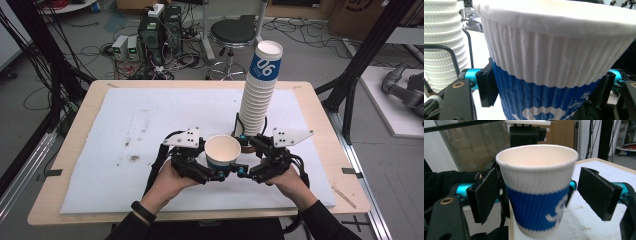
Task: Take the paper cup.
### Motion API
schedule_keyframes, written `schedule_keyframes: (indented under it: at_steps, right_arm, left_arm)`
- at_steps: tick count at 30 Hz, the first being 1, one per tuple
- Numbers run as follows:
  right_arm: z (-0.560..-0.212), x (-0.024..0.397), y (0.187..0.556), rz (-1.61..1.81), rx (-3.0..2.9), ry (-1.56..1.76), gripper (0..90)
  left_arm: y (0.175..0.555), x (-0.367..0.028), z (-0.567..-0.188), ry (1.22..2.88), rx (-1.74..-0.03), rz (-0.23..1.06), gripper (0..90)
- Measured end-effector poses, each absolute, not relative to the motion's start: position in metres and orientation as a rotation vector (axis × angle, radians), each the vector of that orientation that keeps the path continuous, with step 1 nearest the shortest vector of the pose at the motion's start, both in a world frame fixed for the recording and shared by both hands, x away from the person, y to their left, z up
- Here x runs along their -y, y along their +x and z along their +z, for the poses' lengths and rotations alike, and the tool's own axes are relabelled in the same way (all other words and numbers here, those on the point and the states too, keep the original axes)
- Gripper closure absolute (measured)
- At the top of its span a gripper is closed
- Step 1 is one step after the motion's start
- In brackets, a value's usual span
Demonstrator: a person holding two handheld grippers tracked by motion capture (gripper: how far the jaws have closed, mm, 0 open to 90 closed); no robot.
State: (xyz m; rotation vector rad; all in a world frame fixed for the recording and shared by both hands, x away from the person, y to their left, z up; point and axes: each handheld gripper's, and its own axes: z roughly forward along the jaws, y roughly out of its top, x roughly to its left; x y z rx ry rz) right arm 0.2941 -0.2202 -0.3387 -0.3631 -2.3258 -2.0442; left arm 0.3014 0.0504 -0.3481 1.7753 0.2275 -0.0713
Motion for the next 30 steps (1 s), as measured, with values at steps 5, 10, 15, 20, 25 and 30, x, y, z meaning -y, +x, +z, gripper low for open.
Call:
schedule_keyframes:
  at_steps: [5,10,15,20,25,30]
  right_arm:
    - [-0.339,0.229,0.297,-2.039,2.354,-0.359,18.3]
    - [-0.343,0.229,0.298,-2.007,2.397,-0.357,18.3]
    - [-0.350,0.224,0.299,-1.953,2.430,-0.368,18.3]
    - [-0.358,0.213,0.298,-1.901,2.456,-0.360,18.3]
    - [-0.364,0.205,0.296,-1.873,2.464,-0.348,18.3]
    - [-0.367,0.198,0.295,-1.872,2.458,-0.337,18.4]
  left_arm:
    - [0.302,-0.057,-0.344,1.748,-0.243,-0.063,25.1]
    - [0.302,-0.062,-0.340,1.720,-0.254,-0.047,25.1]
    - [0.300,-0.062,-0.337,1.705,-0.254,-0.036,25.2]
    - [0.299,-0.058,-0.336,1.705,-0.250,-0.041,25.2]
    - [0.298,-0.056,-0.337,1.701,-0.249,-0.053,25.2]
    - [0.298,-0.053,-0.338,1.700,-0.244,-0.068,25.1]
